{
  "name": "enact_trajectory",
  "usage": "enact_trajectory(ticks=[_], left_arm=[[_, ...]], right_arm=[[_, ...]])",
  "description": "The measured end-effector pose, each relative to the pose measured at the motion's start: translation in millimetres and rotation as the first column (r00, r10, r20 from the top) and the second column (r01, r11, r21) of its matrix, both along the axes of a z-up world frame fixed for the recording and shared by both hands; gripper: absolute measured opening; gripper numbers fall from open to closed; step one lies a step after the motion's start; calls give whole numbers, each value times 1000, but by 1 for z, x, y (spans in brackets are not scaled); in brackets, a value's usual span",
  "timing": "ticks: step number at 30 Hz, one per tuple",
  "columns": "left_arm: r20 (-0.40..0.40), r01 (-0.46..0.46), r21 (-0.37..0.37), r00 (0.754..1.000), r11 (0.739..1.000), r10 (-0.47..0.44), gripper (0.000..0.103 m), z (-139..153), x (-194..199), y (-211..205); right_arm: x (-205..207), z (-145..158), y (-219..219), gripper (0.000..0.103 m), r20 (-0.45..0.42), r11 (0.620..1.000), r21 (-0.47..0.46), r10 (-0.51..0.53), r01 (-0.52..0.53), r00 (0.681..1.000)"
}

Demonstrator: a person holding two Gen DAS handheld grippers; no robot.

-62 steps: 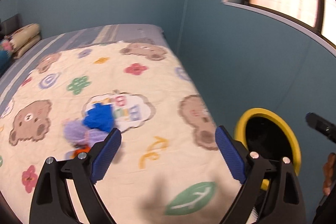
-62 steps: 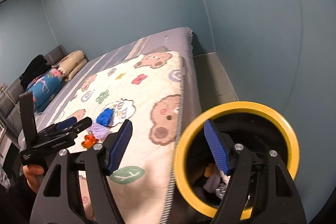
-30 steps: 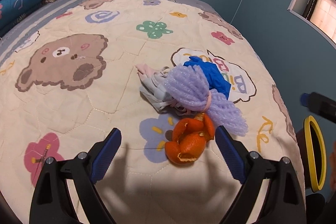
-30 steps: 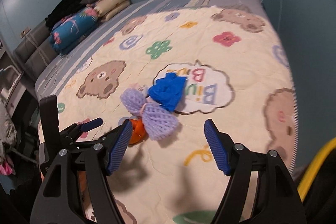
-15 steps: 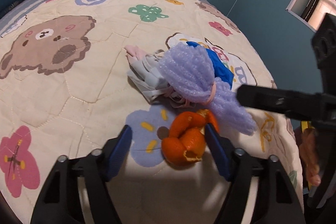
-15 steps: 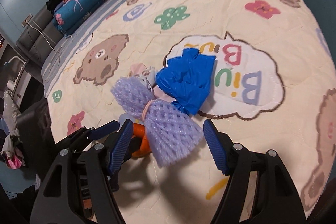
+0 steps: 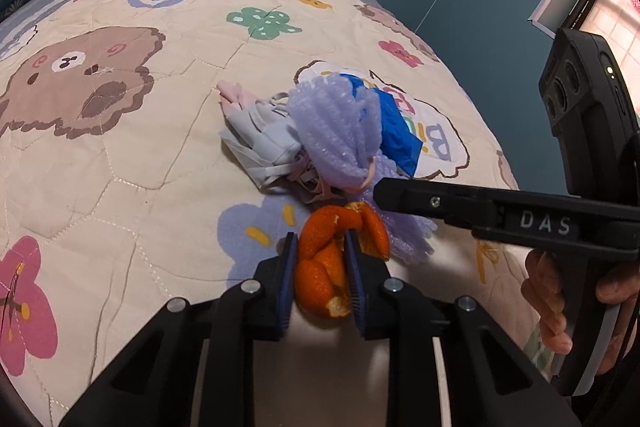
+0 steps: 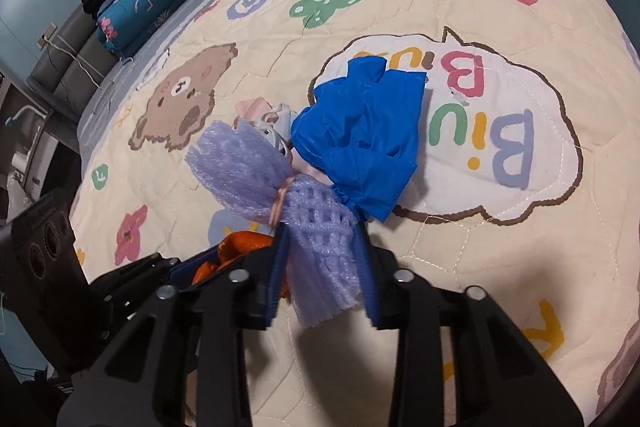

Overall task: Collect trash
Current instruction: 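Grasp the orange tangerine peel with the left tool while the right tool grasps the lavender foam net, then carry the orange peel and lavender foam net over the yellow-rimmed bin with both tools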

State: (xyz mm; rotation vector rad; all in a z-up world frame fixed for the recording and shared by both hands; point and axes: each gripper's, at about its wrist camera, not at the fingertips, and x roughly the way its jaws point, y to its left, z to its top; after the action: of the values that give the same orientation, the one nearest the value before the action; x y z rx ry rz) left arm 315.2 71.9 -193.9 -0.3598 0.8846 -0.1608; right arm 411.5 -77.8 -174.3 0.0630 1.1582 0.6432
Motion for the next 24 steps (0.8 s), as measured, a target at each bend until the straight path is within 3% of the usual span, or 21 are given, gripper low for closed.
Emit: enact_trajectory(ticks=[7,8,24], left_arm=[[6,16,8,1000,1000,-16,20,8,-6,-2],[7,18,11,1000,1000,-18,20,9,-7,-2],[16,25,22,1000,999,-26,19,28,-32,7]], right_arm=[[-2,11,-10,15,18,999,20,-31,31,999],[-3,13,-12,7,25,999,16,-40,39,999],[-11,33,-38,7,60,993,26,-116,114,991]])
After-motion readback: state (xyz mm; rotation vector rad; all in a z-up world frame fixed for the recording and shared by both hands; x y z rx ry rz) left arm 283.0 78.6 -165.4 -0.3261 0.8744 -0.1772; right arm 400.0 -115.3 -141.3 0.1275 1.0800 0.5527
